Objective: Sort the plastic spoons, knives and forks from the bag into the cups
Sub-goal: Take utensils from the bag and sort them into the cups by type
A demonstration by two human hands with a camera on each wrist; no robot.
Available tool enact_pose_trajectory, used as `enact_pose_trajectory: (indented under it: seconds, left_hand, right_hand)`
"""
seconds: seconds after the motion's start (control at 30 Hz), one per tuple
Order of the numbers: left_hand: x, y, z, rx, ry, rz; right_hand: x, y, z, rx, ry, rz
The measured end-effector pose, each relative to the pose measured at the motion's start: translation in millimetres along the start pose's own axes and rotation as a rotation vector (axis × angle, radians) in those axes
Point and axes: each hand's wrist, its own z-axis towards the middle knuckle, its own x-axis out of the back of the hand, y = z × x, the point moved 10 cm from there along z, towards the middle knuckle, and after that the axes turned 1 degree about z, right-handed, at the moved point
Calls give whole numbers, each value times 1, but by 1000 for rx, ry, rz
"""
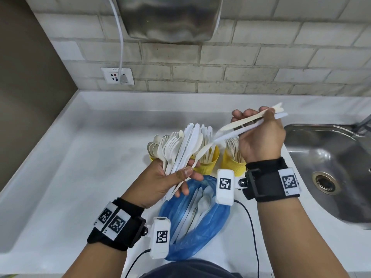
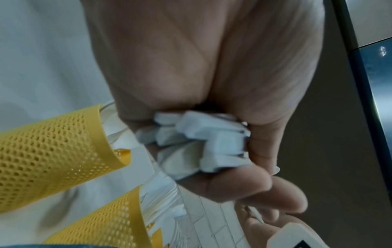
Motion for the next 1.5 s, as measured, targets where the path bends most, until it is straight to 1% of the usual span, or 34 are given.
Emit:
enact_pose_trajectory:
  seconds: [0.03,0.1,0.17,0.3,0.37,0.47,0.53,0.67,0.87,1.0,1.17,1.27,1.37,1.43,1.5]
  left_hand:
    - [0,0,0,-1,1,1]
    - [-1,1,-1,-1,-1,3]
    - [-1,1,0,0,-2,12]
    - [0,2,0,-1,2,18]
    - [1,3,-1,-1,2,18]
    - [1,3,-1,-2,1,14]
    - [2,3,-1,0,9,5]
    - [4,2,0,9,21,-24]
    - [2,1,0,25,-11,-35]
    - [3,0,0,29,-17,-14]
    - [4,-1,-1,30,-16,-19]
    - [2,1,-1,23,-33,-12]
    - [2,2,-2,20,-52,-12]
    - [1,2,-3,24,-58,-12]
    - [1,2,-3,24,-60,-16]
  right_hand:
    - [1,-9,-1,63,19,-10]
    - [-4,-25,-5,192,8,-134]
    - [-18,-29,-11,253,-68,-295]
    - [-53,-13,-29,220,-388,-633]
    - [-67,-3,-40,241,-527,-838]
    - [-81,14,-53,227,-690,-999]
    - [-81,23,-54,197,-726,-1053]
    - [-80,28,-53,170,-737,-1052]
    - [-86,32,-61,147,-812,-991]
    - [-87,36,-62,147,-850,-1047]
    - [-87,34,-60,157,-857,-1033]
    - [-86,36,-60,122,-911,-1043]
    - [-84,37,-59,67,-930,-1027]
    - [-84,37,-60,21,-926,-979]
    - [-82,36,-57,-33,-891,-916]
